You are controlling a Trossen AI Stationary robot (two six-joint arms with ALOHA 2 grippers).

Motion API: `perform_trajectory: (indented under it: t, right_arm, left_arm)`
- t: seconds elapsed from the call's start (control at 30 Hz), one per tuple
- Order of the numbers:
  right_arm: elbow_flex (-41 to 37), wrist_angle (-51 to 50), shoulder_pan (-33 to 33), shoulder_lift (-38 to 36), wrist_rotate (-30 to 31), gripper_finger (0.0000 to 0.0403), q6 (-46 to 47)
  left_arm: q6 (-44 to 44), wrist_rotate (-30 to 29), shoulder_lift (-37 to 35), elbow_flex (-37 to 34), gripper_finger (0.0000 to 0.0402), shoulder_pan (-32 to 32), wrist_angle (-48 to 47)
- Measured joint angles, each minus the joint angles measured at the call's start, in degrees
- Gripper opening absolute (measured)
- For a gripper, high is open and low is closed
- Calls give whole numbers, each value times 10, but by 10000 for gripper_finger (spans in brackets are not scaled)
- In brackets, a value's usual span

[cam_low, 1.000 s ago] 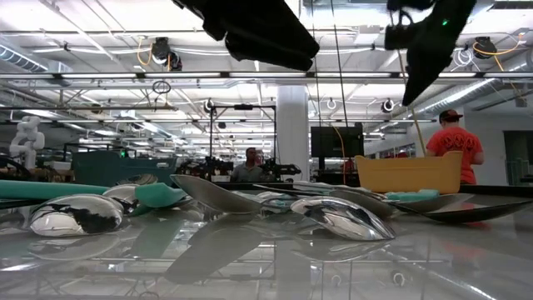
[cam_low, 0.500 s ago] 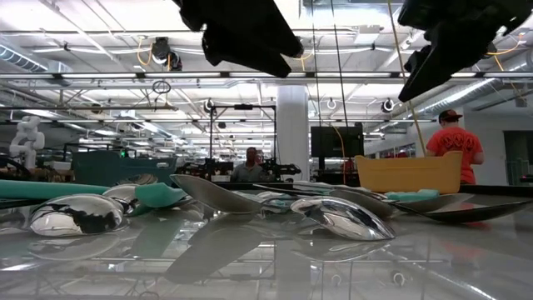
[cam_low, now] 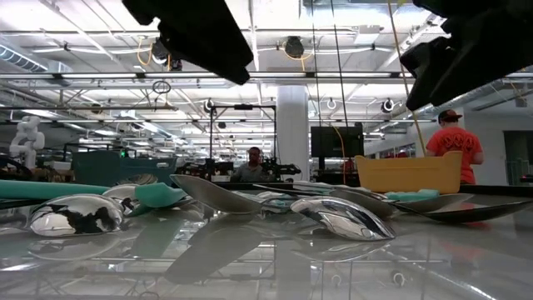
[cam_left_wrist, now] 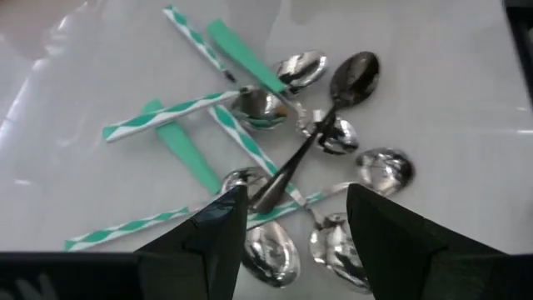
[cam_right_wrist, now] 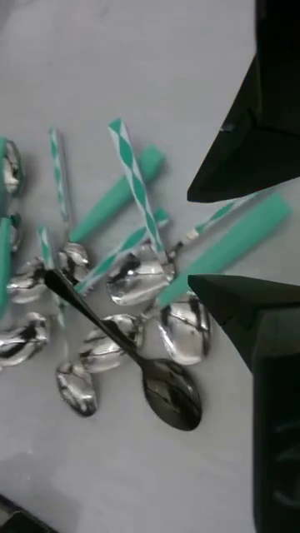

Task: Sort silverware by color (type)
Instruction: Put the black spoon into the yellow bin

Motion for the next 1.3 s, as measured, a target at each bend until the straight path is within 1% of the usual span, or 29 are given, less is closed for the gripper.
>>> perform_trajectory:
  t: [0.1, 0.23, 0.33, 0.57, 0.67, 0.8, 0.9, 0.93, 1.07, 1.1, 1.27, 1.3]
  right_arm:
    - [0, 1, 8, 10, 0, 148, 17]
    - [0, 10, 23, 23, 1, 148, 30]
    - [1, 35, 32, 33, 1, 148, 24]
    - [1, 81, 40, 43, 1, 148, 6]
    - [1, 81, 40, 43, 2, 148, 2]
    - [1, 96, 40, 43, 3, 148, -10]
    - [1, 99, 40, 43, 3, 148, -22]
    - [1, 100, 40, 43, 3, 148, -25]
    - [1, 99, 39, 43, 4, 148, -28]
    - [1, 98, 39, 43, 4, 148, -29]
    - [1, 98, 39, 43, 3, 148, -33]
    - [1, 98, 39, 43, 3, 148, -33]
  left_arm:
    - [-7, -2, 10, -1, 207, 2, -4]
    - [1, -3, 29, 0, 207, 0, 27]
    - [18, 0, 50, 0, 207, 0, 61]
    - [57, -8, 82, -1, 207, 1, 80]
    - [86, -10, 84, -1, 207, 6, 86]
    - [135, -9, 89, -1, 207, 16, 117]
    - [179, 18, 99, 4, 207, 22, 179]
    - [191, 25, 106, 11, 207, 22, 186]
    - [229, 30, 141, 54, 207, 22, 138]
    - [236, 30, 146, 66, 207, 23, 113]
    - [239, 31, 193, 133, 207, 32, -3]
    - [240, 34, 205, 146, 207, 34, -14]
